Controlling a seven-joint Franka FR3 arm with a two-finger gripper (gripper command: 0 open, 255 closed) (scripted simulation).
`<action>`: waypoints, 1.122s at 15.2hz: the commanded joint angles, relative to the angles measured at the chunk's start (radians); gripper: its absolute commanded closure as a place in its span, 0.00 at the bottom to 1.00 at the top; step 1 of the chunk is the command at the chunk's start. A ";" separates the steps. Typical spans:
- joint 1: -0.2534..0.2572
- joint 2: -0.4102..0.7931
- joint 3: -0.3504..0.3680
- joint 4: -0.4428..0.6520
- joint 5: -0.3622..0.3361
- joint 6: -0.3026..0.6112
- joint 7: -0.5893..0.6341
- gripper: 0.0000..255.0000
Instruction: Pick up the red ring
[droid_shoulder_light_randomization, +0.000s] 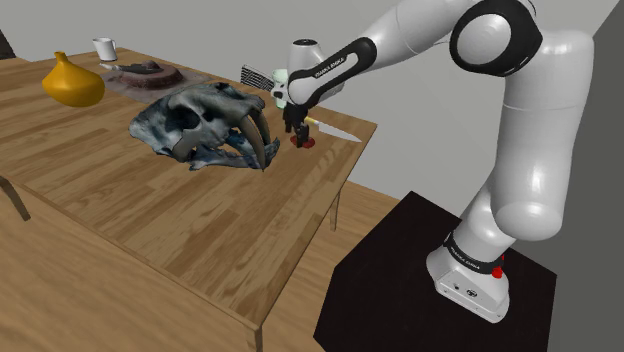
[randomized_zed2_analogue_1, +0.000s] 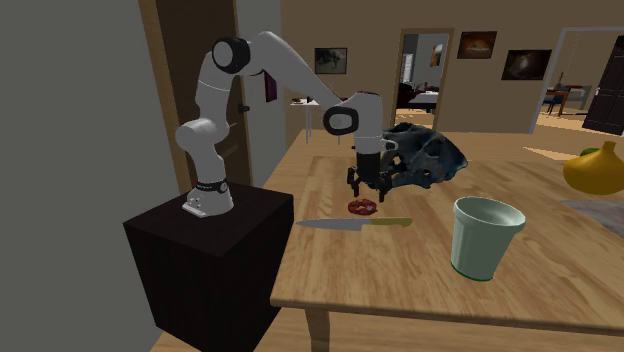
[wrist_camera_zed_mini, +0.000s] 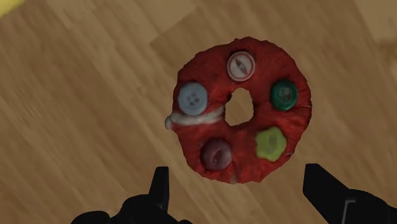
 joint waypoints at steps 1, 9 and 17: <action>0.000 0.014 0.001 -0.004 0.001 0.017 0.001 0.00; -0.001 0.012 0.001 -0.006 0.001 0.019 -0.001 1.00; 0.002 -0.025 -0.001 0.013 -0.003 -0.037 0.001 1.00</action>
